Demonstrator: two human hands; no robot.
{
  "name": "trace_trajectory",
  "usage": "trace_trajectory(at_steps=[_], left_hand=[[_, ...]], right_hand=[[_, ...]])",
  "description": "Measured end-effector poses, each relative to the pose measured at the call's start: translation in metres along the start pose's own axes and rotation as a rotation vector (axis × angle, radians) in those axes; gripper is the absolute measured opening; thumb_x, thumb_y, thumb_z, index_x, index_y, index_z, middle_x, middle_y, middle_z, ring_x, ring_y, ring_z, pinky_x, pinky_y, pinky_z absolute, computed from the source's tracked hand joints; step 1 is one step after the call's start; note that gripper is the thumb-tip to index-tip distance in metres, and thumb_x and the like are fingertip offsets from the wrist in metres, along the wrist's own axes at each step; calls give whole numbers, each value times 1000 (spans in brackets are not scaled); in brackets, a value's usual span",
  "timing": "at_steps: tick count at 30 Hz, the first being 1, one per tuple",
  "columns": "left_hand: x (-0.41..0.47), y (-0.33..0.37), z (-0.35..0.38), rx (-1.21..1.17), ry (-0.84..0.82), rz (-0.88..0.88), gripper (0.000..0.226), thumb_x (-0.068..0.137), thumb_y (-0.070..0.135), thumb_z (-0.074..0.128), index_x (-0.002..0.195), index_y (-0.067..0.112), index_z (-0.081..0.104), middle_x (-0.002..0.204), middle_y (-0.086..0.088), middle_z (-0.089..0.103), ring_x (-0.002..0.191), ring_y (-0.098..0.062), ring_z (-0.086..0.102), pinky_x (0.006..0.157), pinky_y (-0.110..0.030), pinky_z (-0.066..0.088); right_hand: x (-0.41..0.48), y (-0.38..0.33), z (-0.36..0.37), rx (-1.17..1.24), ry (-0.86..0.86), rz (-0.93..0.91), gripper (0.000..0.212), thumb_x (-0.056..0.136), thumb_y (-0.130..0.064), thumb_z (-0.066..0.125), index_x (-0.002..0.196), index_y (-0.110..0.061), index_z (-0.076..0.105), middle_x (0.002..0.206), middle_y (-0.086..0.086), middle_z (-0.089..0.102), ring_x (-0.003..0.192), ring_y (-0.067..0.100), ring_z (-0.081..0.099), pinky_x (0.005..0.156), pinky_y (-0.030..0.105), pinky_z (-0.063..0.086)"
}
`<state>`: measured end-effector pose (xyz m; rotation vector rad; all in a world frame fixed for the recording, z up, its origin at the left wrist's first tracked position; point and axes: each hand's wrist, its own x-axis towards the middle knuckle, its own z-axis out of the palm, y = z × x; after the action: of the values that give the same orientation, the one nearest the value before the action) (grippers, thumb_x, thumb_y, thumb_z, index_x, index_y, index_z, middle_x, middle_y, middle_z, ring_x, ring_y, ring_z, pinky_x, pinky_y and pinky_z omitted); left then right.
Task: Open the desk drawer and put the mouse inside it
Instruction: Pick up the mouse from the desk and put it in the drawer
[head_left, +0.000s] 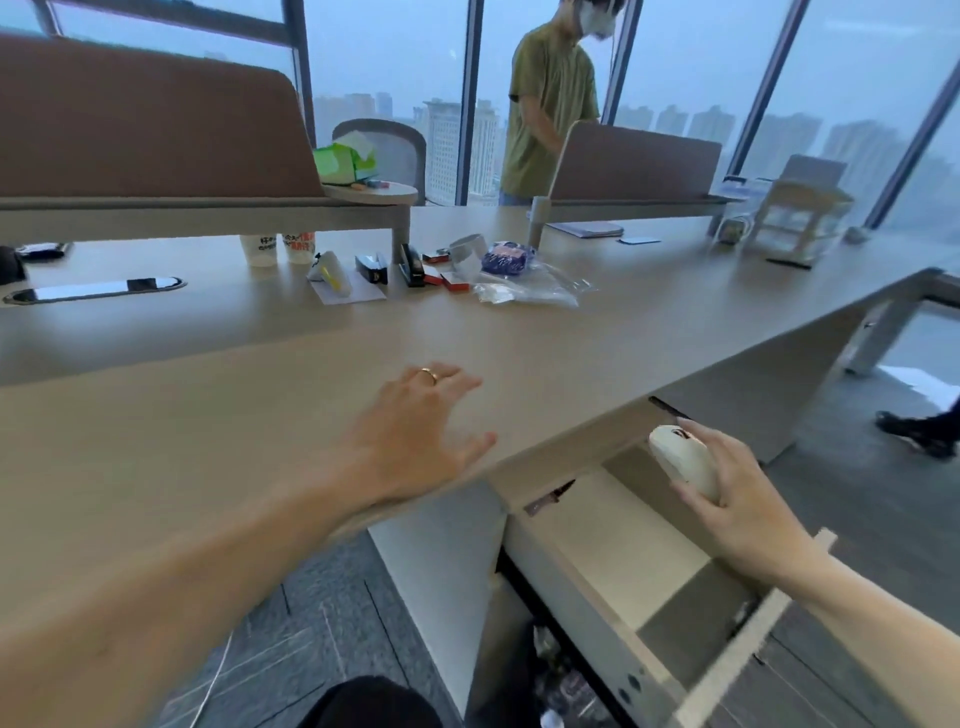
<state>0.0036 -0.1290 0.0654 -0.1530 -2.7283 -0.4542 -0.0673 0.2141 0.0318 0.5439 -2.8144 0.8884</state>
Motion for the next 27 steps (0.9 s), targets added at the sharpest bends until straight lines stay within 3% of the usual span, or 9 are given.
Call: trace_trajectory(at_steps=[4, 6, 9, 13, 15, 18, 21, 27], left_hand=[[3, 88, 44, -175, 5, 298, 54, 89, 50, 58, 137, 27, 48, 134, 8, 53, 118, -5, 43, 96, -21, 37], [3, 105, 71, -167, -59, 377, 51, 91, 46, 56, 137, 27, 47, 134, 10, 53, 112, 0, 44, 93, -20, 41], [8, 96, 107, -183, -144, 295, 53, 90, 41, 60, 137, 23, 46, 135, 6, 50, 121, -11, 47, 96, -26, 43], [15, 66, 135, -124, -153, 4, 57, 91, 44, 56, 141, 23, 41, 145, 4, 41, 127, -21, 45, 101, -31, 38], [15, 58, 145, -21, -136, 13, 53, 95, 45, 50, 143, 24, 41, 148, 4, 40, 126, -21, 45, 98, -35, 40], [12, 55, 153, 17, -71, 69, 45, 94, 23, 52, 139, 23, 47, 141, 2, 46, 120, -23, 46, 91, -36, 37], [10, 51, 158, 69, -86, 75, 71, 78, 0, 60, 143, 23, 42, 143, 2, 44, 123, -23, 43, 92, -35, 35], [7, 56, 158, 121, -39, 91, 63, 80, 9, 50, 142, 19, 45, 142, 0, 48, 122, -24, 44, 90, -37, 37]], right_hand=[[-16, 15, 11, 28, -31, 90, 72, 89, -28, 68, 151, -35, 33, 150, -2, 44, 135, 20, 41, 114, 51, 36], [-20, 21, 19, 44, -40, 126, 72, 89, -29, 68, 151, -37, 32, 152, -4, 45, 139, 21, 38, 115, 49, 33], [-18, 32, 32, 41, -61, 186, 72, 89, -30, 68, 151, -35, 32, 154, -4, 44, 143, 22, 36, 117, 51, 29], [-6, 47, 48, 86, -114, 255, 74, 87, -26, 71, 150, -34, 33, 149, 0, 47, 132, 23, 45, 113, 48, 36], [1, 51, 57, 102, -150, 307, 74, 86, -22, 71, 149, -34, 34, 144, 3, 48, 128, 25, 47, 111, 49, 39], [8, 56, 78, 25, -238, 353, 72, 86, -20, 68, 147, -37, 35, 141, 7, 47, 133, 33, 41, 113, 56, 32], [13, 59, 97, -20, -320, 391, 74, 85, -7, 61, 147, -38, 36, 151, 8, 42, 141, 34, 33, 117, 53, 25], [20, 68, 112, -115, -481, 397, 74, 82, -9, 64, 146, -36, 37, 144, 5, 44, 133, 32, 42, 112, 46, 35]])
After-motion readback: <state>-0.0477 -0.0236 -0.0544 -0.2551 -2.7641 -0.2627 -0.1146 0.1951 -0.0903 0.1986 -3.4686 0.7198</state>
